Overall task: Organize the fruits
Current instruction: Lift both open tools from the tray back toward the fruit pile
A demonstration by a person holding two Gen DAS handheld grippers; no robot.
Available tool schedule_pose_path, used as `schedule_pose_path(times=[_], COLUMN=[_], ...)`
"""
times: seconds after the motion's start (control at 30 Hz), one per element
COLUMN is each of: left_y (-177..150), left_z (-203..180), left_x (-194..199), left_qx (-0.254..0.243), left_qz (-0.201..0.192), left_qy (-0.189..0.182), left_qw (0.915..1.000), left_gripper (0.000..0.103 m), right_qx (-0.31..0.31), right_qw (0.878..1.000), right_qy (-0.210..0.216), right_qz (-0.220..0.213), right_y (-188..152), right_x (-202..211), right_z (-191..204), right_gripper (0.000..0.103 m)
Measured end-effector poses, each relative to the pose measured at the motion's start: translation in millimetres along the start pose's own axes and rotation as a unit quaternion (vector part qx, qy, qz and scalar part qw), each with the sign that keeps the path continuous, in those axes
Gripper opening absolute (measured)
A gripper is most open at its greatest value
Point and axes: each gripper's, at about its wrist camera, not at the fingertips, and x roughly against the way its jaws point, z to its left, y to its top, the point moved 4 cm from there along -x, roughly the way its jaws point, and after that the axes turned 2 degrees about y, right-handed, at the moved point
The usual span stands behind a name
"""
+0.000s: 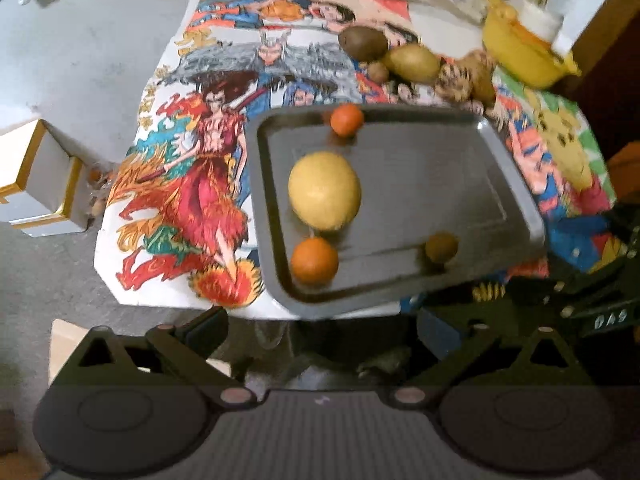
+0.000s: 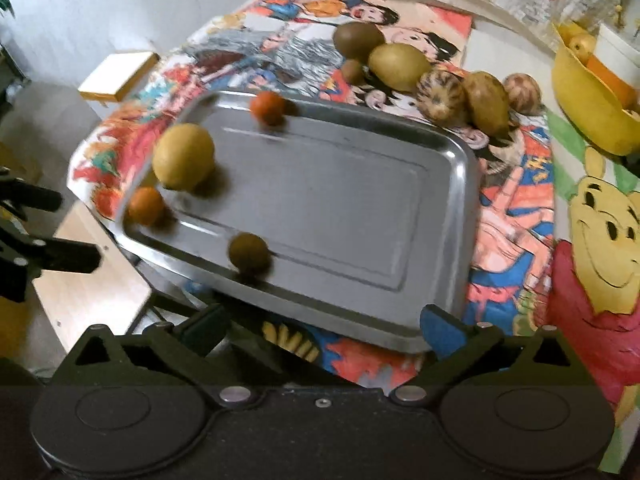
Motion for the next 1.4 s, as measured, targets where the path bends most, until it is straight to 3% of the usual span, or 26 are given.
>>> schedule_pose_path(times=[0.13,0.3,0.67,0.83,1.03,1.23,1.4], left_y=[-1.3,6.2,60.2,93.8,138.7,177.3,202.5], left_z=[1.7,6.0,4.8,2.9,-5.2,-21.3,-33.4], left_x=[-12.3,-16.6,-2.3,-2.6,-15.5,-40.9,-63.5], left_qx=[-0.020,-0.013,0.002,-0.002,-0.016,-0.042,-0.066], left_qz=[0.048,0.070,0.041,0.010,-0.018,-0.015,-0.018], left_qy=[0.045,0.053,0.037,0.025,0.008,-0.008,0.000], left_qw=[0.9976,0.9961,0.9985,0.9996,0.9997,0.9990,0.9977], left_gripper=[0.102,0.102,0.102,0.102,0.102,0.102,0.102], right_qx=[-0.032,-0.084,-0.116,-0.118,-0.091,-0.080,-0.070], right_qw=[0.999,0.995,0.991,0.989,0.986,0.982,0.977], right_qy=[-0.040,-0.055,-0.039,-0.039,-0.070,-0.096,-0.122], right_qz=[0.010,0.000,-0.048,-0.076,-0.117,-0.143,-0.159], right_y=[-4.1,-3.7,34.4,56.8,76.9,90.5,99.4], right_x=[-1.5,-0.3,-2.9,-4.7,-4.8,-8.5,-15.4], right_z=[-19.4,-46.2,-68.2,-74.9,-78.8,-84.1,-84.4], right_gripper=[0.102,0.102,0.102,0.102,0.102,0.102,0.102])
